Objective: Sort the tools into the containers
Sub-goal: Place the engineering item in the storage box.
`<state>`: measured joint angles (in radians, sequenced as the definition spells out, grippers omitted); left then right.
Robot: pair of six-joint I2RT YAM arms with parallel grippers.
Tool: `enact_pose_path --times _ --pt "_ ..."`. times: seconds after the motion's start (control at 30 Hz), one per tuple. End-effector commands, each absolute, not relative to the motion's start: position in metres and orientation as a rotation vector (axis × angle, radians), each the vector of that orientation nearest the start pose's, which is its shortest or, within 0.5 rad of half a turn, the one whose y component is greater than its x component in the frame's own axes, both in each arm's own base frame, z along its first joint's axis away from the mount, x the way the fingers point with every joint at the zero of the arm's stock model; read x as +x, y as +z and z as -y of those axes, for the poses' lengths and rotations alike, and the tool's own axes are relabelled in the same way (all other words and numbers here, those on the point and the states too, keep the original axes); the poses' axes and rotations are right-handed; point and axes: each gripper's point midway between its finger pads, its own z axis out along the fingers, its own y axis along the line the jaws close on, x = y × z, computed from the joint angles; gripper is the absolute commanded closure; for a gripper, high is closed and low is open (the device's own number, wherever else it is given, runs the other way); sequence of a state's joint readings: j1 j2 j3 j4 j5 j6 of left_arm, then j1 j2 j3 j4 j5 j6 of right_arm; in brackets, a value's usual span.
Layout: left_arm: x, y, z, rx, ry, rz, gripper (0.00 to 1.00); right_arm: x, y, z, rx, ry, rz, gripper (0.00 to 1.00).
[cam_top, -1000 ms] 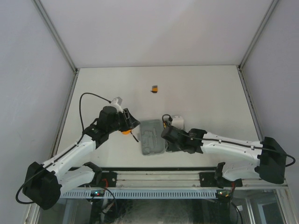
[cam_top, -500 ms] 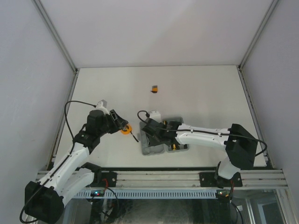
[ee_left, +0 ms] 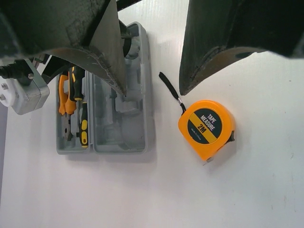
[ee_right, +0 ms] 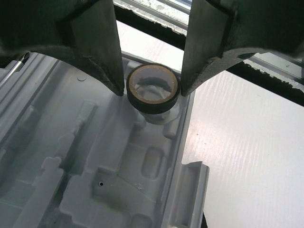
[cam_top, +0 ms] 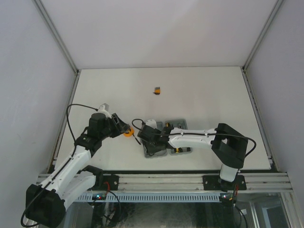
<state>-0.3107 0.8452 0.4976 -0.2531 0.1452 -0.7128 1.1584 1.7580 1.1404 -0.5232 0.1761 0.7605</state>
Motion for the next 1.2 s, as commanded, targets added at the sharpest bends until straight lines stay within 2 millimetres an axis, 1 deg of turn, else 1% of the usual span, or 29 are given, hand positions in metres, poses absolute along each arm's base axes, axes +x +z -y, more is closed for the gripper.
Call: enact_pose_path --times 0.0,0.13,0.23,0.33,0.37,0.53,0.67,0.77,0.87,1.0,1.17 --pt "0.249 0.119 0.136 -0.341 -0.743 -2.223 0.47 0.161 0.062 -0.369 -0.499 0.444 -2.628 0.46" --pt "0.249 0.118 0.139 -0.342 -0.759 -2.227 0.47 0.161 0.068 -0.363 -0.498 0.423 -2.621 0.40" --pt "0.249 0.117 0.139 -0.341 -0.763 -2.230 0.47 0.163 0.076 -0.359 -0.494 0.414 -2.604 0.39" --pt "0.249 0.117 0.140 -0.335 -0.768 -2.229 0.47 0.169 0.086 -0.347 -0.465 0.384 -2.576 0.42" --pt "0.249 0.117 0.141 -0.329 -0.771 -2.230 0.47 0.172 0.092 -0.342 -0.447 0.385 -2.562 0.44" --pt "0.249 0.115 0.146 -0.286 -0.787 -2.246 0.48 0.185 0.102 -0.308 -0.405 0.331 -2.534 0.51" --pt "0.247 0.111 0.147 -0.248 -0.782 -2.260 0.49 0.195 0.101 -0.278 -0.403 0.246 -2.532 0.55" --pt "0.248 0.112 0.147 -0.242 -0.782 -2.261 0.49 0.201 0.098 -0.258 -0.366 0.198 -2.547 0.60" --pt "0.247 0.111 0.149 -0.239 -0.787 -2.264 0.49 0.205 0.096 -0.243 -0.314 0.190 -2.564 0.67" --pt "0.246 0.110 0.154 -0.210 -0.787 -2.276 0.49 0.208 0.089 -0.231 -0.256 0.223 -2.594 0.72" --pt "0.241 0.107 0.173 -0.134 -0.788 -2.313 0.49 0.209 0.075 -0.221 -0.225 0.221 -2.639 0.74"
